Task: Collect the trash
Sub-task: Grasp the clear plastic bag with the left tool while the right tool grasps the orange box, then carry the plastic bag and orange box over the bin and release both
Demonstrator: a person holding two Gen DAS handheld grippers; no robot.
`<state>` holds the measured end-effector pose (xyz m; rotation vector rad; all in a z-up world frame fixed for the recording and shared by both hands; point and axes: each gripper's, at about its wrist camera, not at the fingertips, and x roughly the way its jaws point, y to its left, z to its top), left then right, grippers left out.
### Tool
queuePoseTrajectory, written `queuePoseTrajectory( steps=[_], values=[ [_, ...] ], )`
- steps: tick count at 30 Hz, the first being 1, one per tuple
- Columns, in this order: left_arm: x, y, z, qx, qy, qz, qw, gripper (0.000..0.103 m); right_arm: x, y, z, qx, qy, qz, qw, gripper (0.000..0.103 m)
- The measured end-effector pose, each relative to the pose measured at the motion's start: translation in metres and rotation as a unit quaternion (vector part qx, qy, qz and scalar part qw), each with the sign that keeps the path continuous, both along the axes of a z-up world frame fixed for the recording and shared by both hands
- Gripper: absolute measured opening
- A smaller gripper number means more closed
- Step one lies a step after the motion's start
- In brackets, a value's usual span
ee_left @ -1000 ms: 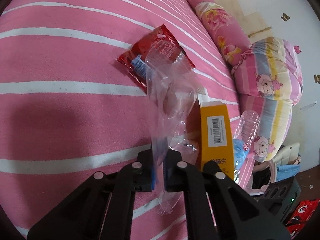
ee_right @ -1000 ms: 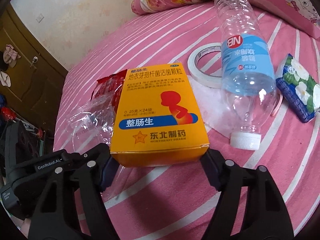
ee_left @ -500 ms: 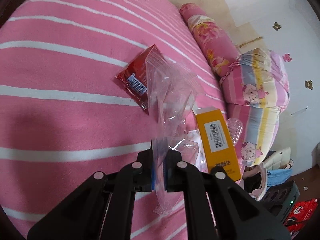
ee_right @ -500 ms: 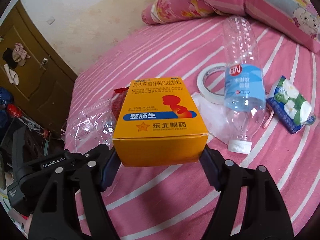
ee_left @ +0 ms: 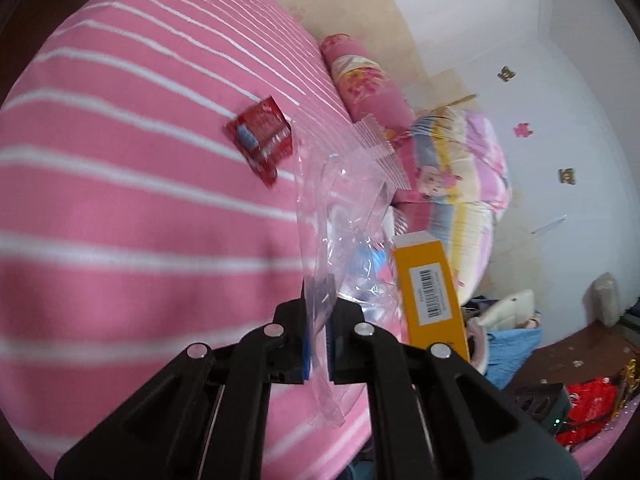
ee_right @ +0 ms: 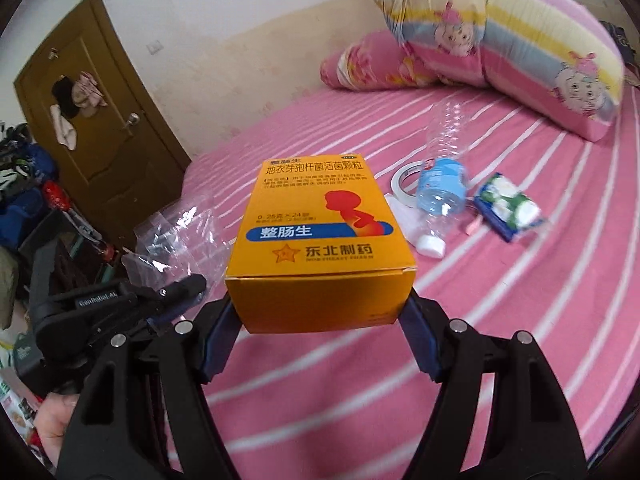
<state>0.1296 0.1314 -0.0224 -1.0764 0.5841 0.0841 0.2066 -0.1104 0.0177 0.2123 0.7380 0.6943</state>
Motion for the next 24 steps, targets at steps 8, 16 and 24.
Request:
queuePoseTrajectory(
  steps=[8, 16, 24],
  values=[
    [-0.075, -0.075, 0.025, -0.013, -0.024, -0.023, 0.9994, 0.005, -0.075, -0.069, 0.033, 0.029, -0.034, -0.008, 0.999, 0.072],
    [-0.11, -0.156, 0.066, -0.012, -0.049, -0.085, 0.9951, 0.005, -0.149, -0.176, 0.058, 0.062, -0.044, -0.056, 0.996, 0.072],
    [-0.106, -0.244, 0.075, -0.002, -0.038, -0.17, 0.9847, 0.005, -0.19, -0.265, 0.064, 0.055, -0.053, -0.117, 0.99, 0.072]
  ],
)
